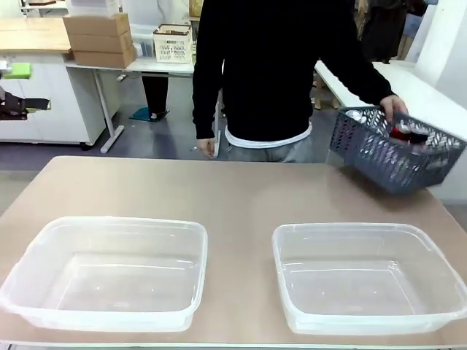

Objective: Sort the waste into each basket.
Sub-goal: Pick up the Organizing box on the left side of the table and lift it.

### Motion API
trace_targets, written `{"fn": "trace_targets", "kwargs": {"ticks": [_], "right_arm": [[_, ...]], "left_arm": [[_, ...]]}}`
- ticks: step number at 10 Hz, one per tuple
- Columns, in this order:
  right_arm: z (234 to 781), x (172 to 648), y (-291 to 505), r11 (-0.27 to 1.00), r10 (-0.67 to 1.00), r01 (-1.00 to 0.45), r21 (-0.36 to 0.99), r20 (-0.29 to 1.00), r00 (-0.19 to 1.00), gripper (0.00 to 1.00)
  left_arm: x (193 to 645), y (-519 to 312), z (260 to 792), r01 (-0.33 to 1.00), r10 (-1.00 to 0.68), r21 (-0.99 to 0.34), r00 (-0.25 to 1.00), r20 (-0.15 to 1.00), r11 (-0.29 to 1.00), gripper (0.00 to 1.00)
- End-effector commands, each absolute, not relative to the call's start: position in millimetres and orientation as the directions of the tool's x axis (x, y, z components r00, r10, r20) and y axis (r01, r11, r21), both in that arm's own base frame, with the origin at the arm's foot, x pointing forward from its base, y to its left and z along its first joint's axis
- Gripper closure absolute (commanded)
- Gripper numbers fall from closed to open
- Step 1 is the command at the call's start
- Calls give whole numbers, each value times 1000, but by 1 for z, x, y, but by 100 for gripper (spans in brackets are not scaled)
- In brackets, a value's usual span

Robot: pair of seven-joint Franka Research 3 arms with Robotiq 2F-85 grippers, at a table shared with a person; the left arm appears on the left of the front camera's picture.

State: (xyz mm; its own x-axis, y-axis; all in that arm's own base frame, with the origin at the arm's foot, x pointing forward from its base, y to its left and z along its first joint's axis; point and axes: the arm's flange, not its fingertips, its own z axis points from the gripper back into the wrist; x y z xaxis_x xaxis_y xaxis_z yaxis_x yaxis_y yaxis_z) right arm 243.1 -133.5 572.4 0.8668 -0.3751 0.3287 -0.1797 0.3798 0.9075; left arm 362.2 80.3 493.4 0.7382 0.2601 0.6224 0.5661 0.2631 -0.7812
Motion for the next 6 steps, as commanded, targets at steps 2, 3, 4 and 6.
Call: {"fn": "trace_targets", "kwargs": {"ticks": [2,3,4,6], "right_arm": [[582,243,-119,480,-237,-259,838,409,881,0],[582,243,-119,480,-237,-259,838,409,881,0],[582,243,-119,480,-237,-259,838,409,881,0],[582,243,-119,480,-237,-259,838,409,881,0]], "left_arm": [[351,64,507,612,123,-772,764,633,173,0],[351,64,507,612,123,-772,764,633,173,0],[351,64,507,612,123,-772,764,633,173,0],[351,64,507,612,123,-772,764,633,173,0]]}}
